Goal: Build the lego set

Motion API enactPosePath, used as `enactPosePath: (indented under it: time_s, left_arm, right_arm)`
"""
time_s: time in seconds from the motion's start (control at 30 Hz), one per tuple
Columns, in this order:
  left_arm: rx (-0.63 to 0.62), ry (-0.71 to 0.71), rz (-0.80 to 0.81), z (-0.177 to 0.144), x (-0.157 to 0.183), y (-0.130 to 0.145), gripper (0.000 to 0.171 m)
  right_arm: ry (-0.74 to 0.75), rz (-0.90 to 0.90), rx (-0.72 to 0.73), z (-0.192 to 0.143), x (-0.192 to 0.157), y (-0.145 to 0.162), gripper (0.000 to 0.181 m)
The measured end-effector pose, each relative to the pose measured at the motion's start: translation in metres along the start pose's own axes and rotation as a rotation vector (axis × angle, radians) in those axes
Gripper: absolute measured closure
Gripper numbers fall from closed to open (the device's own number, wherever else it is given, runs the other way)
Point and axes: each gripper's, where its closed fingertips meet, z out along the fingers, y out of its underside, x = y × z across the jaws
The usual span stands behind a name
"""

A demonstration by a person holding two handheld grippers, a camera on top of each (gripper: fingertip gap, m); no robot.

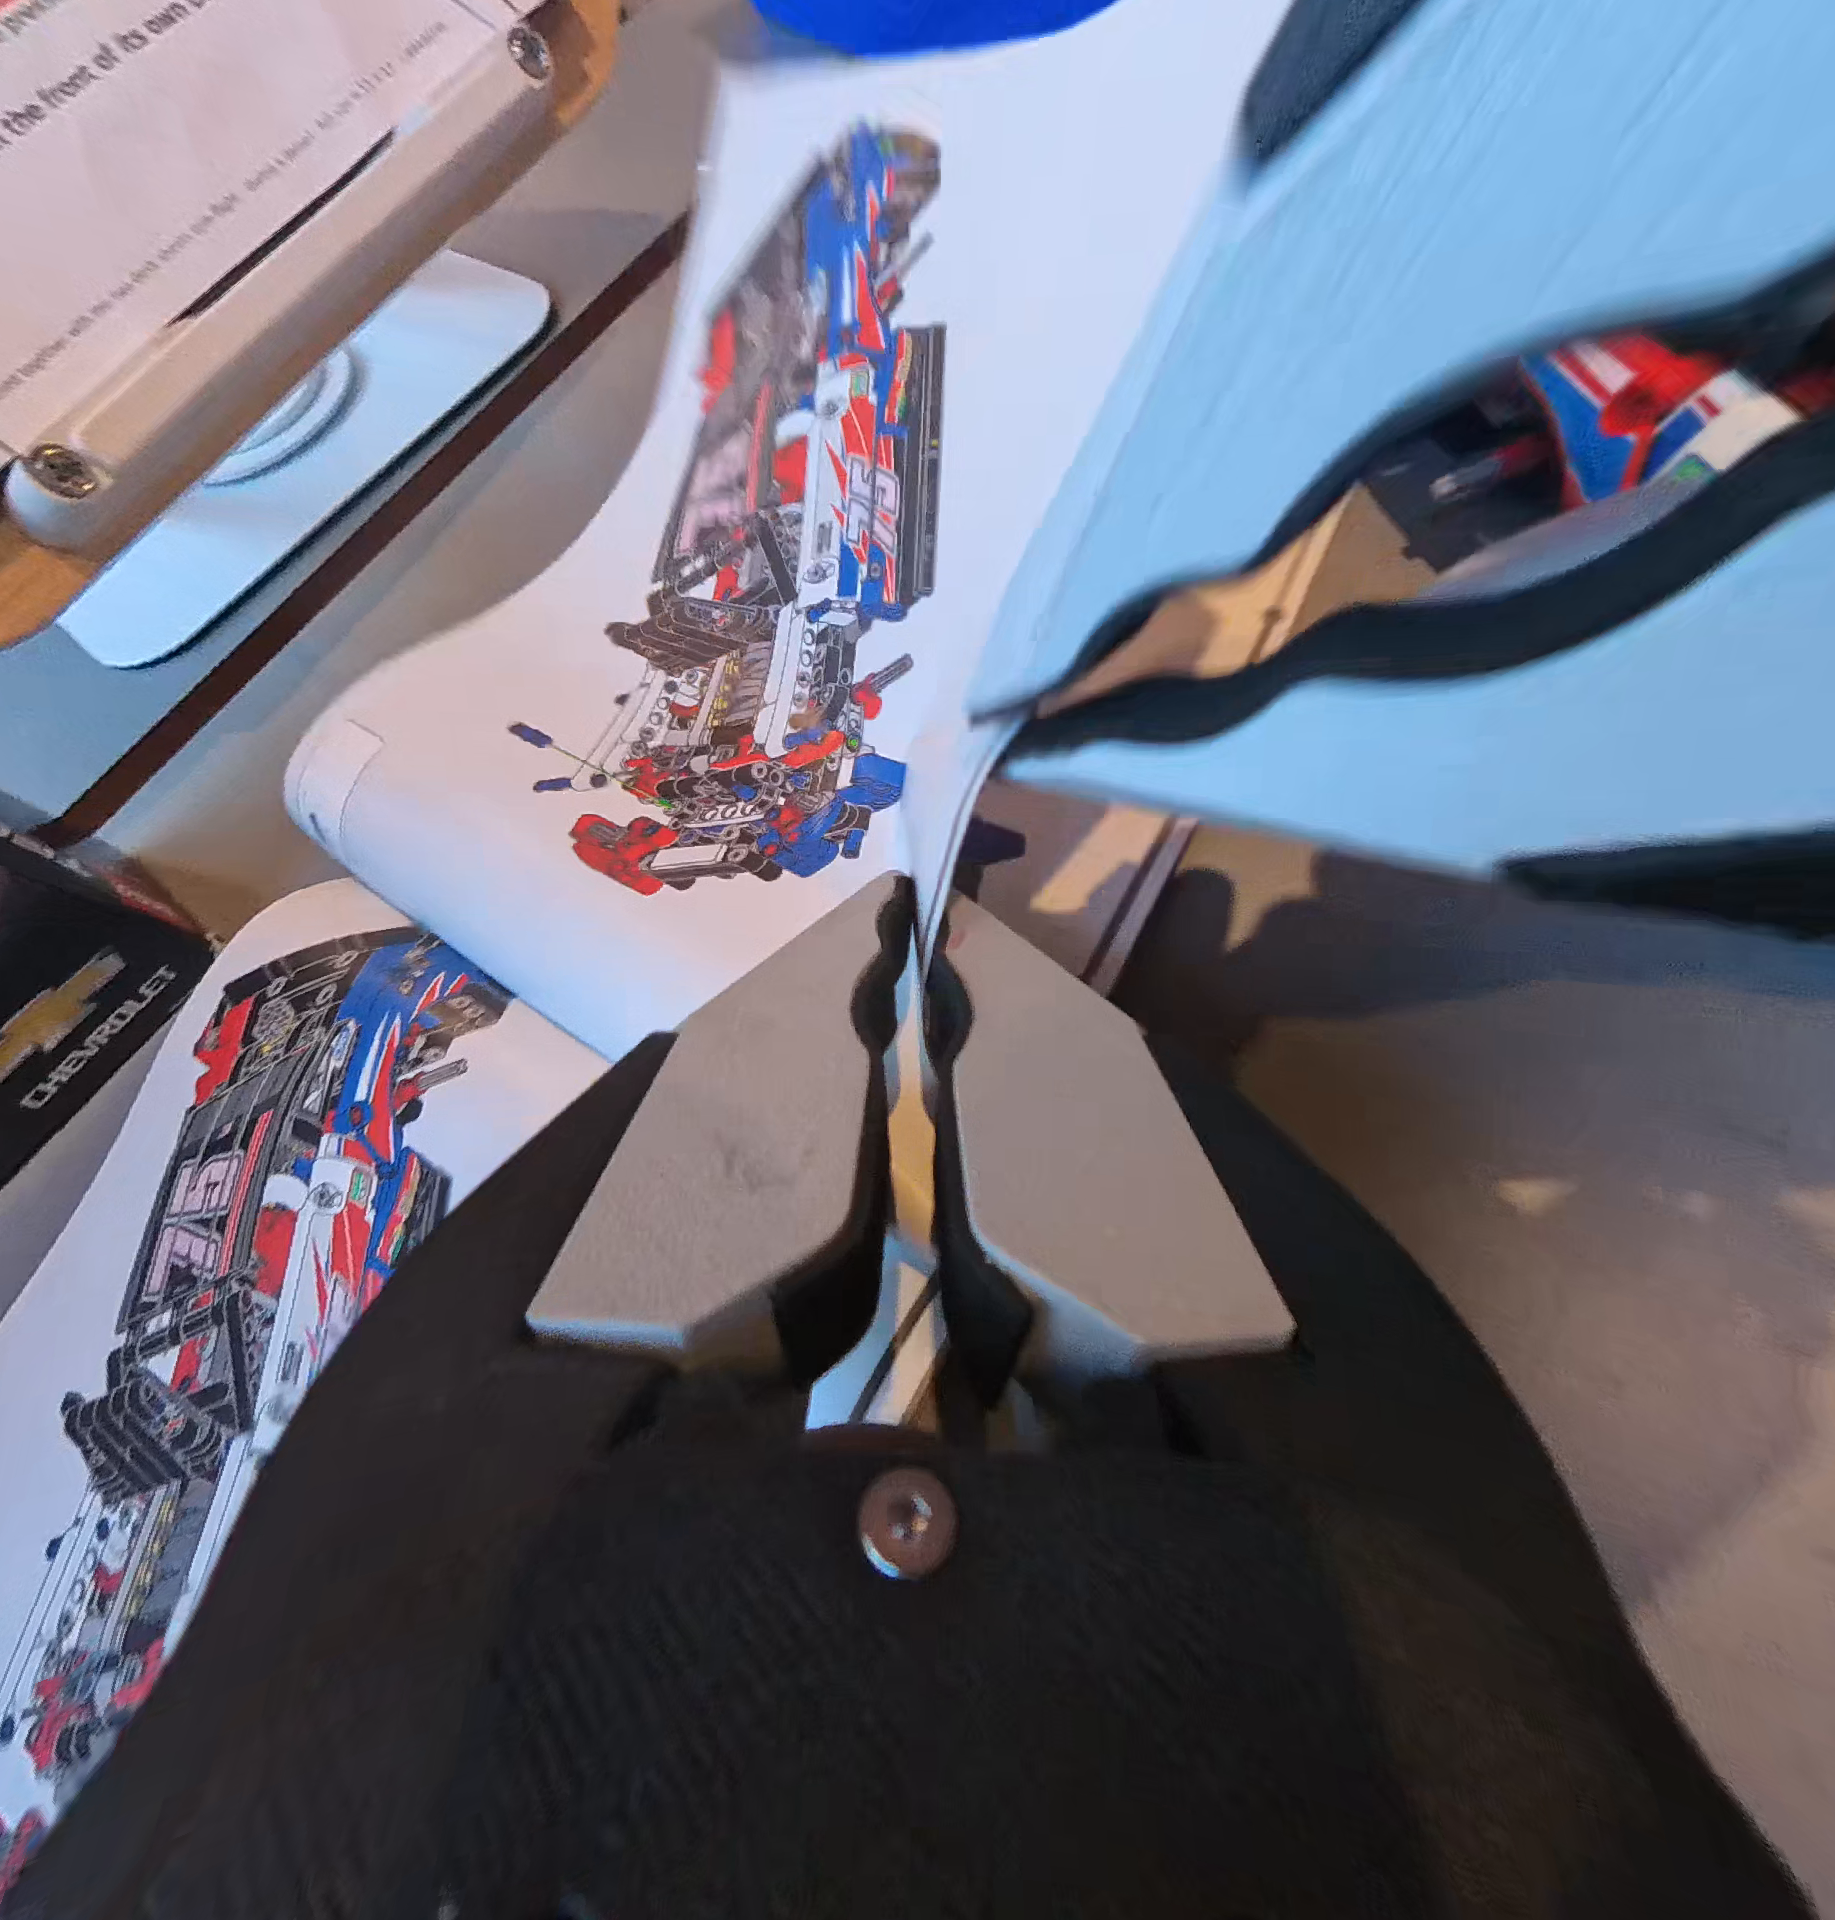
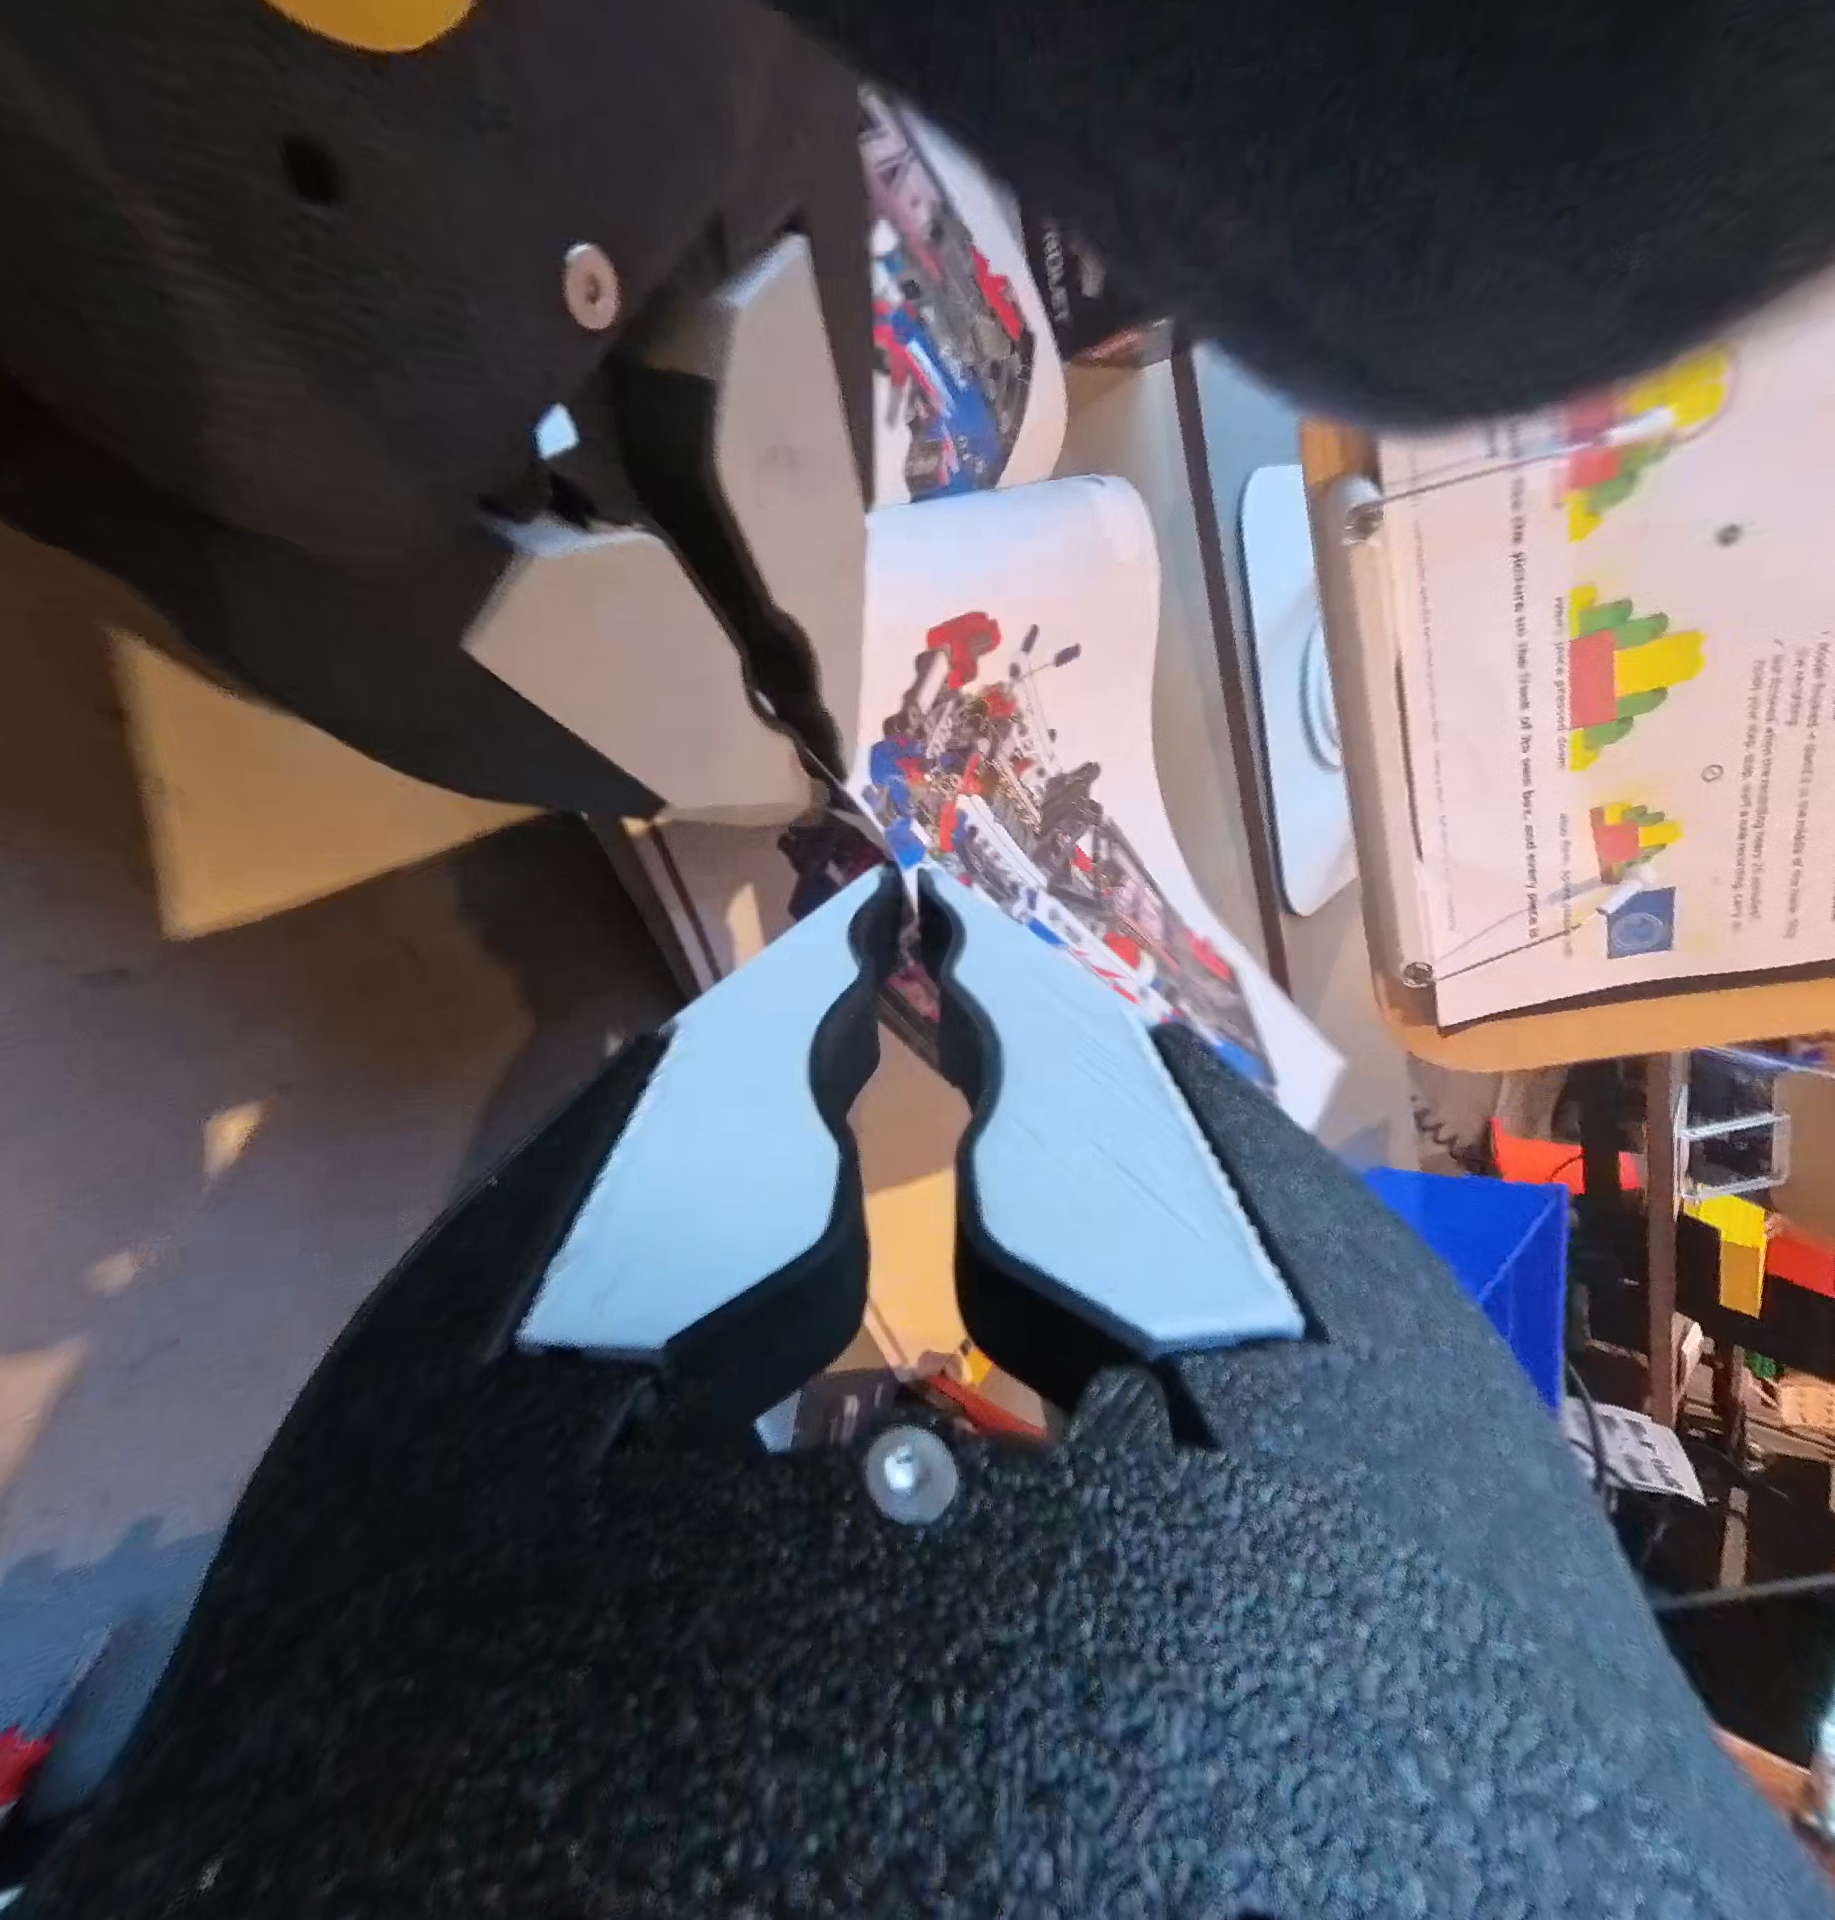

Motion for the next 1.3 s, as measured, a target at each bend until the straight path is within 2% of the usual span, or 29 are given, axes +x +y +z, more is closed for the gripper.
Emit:
enactPosePath:
  time_s: [0.17,0.27,0.4,0.5,0.7,0.87,1.1,1.17,1.23,1.3]
  left_arm:
    - [0.049,-0.006,-0.166,-0.018,-0.017,0.012,0.171]
    - [0.117,0.014,-0.284,-0.031,-0.027,0.011,0.171]
    - [0.102,-0.018,-0.212,-0.037,-0.029,0.011,0.171]
    - [0.091,-0.027,-0.159,-0.038,-0.025,0.009,0.171]
    - [0.089,-0.022,-0.156,-0.037,-0.025,0.01,0.171]
    - [0.103,-0.026,-0.171,-0.041,-0.027,0.011,0.171]
    - [0.099,-0.007,-0.176,-0.048,-0.026,0.012,0.171]
    - [0.107,-0.004,-0.183,-0.051,-0.027,0.012,0.171]
    - [0.116,-0.005,-0.197,-0.054,-0.029,0.014,0.171]
    - [0.121,0.01,-0.223,-0.055,-0.029,0.016,0.171]
  right_arm:
    - [0.165,0.145,0.113,-0.046,0.043,-0.003,0.181]
    - [0.278,0.361,0.175,-0.074,0.081,0.006,0.181]
    - [0.157,0.666,0.169,-0.076,0.096,0.024,0.181]
    - [0.082,0.788,0.103,-0.068,0.1,0.044,0.175]
    - [-0.094,0.991,0.102,-0.058,0.094,0.063,0.159]
    - [-0.166,1.014,0.094,-0.043,0.083,0.059,0.158]
    - [-0.203,0.933,0.077,-0.032,0.077,0.041,0.154]
    - [-0.186,0.836,-0.036,-0.021,0.068,0.057,0.155]
    - [-0.13,0.683,-0.282,-0.01,0.057,0.098,0.159]
    - [-0.121,0.522,-0.457,-0.004,0.045,0.128,0.162]
